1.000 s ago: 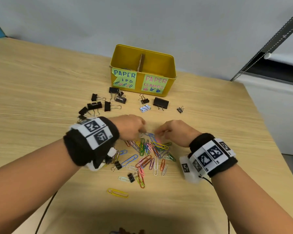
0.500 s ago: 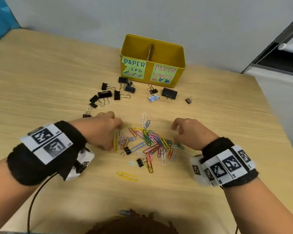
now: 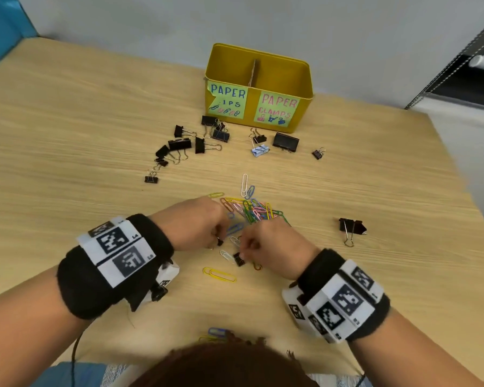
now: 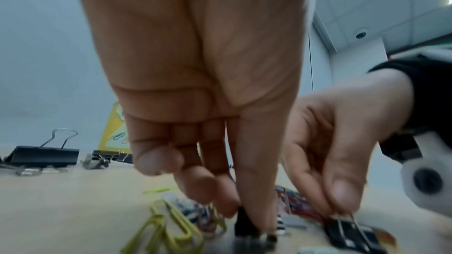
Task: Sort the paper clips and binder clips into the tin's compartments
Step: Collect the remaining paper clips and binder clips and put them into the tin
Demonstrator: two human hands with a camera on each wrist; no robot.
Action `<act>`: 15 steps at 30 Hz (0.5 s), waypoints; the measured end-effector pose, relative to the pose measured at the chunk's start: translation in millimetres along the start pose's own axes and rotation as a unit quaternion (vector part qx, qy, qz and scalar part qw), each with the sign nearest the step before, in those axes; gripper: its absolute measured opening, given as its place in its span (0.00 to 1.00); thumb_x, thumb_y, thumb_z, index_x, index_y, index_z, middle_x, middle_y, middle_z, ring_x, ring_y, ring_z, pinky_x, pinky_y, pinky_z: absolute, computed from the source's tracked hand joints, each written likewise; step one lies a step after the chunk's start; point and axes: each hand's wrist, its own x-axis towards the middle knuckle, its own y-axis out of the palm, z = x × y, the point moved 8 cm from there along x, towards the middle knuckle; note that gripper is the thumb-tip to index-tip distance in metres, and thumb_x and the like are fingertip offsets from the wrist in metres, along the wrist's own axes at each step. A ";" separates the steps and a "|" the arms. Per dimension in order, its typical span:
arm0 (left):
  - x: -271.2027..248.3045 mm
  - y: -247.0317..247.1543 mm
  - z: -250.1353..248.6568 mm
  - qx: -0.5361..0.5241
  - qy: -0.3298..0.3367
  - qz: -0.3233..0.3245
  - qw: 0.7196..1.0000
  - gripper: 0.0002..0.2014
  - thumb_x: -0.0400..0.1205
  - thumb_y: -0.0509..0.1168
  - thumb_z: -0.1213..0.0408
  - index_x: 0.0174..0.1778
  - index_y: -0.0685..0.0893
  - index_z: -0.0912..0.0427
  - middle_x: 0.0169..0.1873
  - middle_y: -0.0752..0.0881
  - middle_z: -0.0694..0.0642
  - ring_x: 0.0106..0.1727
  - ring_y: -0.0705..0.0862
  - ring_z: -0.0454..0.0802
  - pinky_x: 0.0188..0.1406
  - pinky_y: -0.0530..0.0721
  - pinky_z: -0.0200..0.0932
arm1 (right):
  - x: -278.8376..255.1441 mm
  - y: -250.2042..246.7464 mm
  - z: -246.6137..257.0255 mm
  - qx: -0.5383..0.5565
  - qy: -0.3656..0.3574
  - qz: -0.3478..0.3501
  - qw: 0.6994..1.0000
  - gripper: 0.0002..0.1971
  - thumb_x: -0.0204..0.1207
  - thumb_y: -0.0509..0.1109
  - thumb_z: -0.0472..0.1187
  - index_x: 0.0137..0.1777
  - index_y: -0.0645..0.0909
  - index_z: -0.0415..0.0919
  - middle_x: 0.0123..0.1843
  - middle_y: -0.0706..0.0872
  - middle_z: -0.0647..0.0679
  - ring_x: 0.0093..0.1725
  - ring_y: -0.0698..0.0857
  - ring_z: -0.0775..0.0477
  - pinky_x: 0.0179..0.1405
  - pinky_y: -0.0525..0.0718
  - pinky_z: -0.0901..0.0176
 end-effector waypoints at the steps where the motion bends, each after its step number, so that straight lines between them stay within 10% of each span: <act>1: -1.7 -1.5 3.6 -0.007 -0.006 -0.002 1.000 0.08 0.73 0.68 0.68 0.44 0.88 0.53 0.37 0.79 0.46 0.46 0.84 0.49 0.45 0.81 0.42 | 0.5 1.1 2.1 -0.009 0.000 -0.004 1.000 0.07 0.73 0.69 0.38 0.49 0.87 0.40 0.48 0.91 0.43 0.49 0.86 0.45 0.50 0.79 0.59; 10: -35.4 -4.8 50.0 -0.014 -0.121 0.144 0.982 0.15 0.67 0.68 0.73 0.42 0.89 0.48 0.30 0.85 0.41 0.35 0.82 0.40 0.39 0.82 0.38 | 22.8 -6.1 60.2 0.070 -0.090 0.004 0.993 0.09 0.74 0.70 0.36 0.51 0.88 0.37 0.50 0.91 0.42 0.52 0.86 0.47 0.45 0.72 0.67; 15: -40.1 -32.3 78.2 -0.025 -0.144 0.074 0.986 0.08 0.70 0.70 0.65 0.40 0.83 0.46 0.41 0.86 0.46 0.39 0.82 0.43 0.42 0.82 0.42 | 25.6 -13.1 39.9 0.089 -0.078 0.005 0.993 0.08 0.72 0.71 0.34 0.49 0.88 0.38 0.47 0.91 0.43 0.42 0.80 0.56 0.37 0.73 0.74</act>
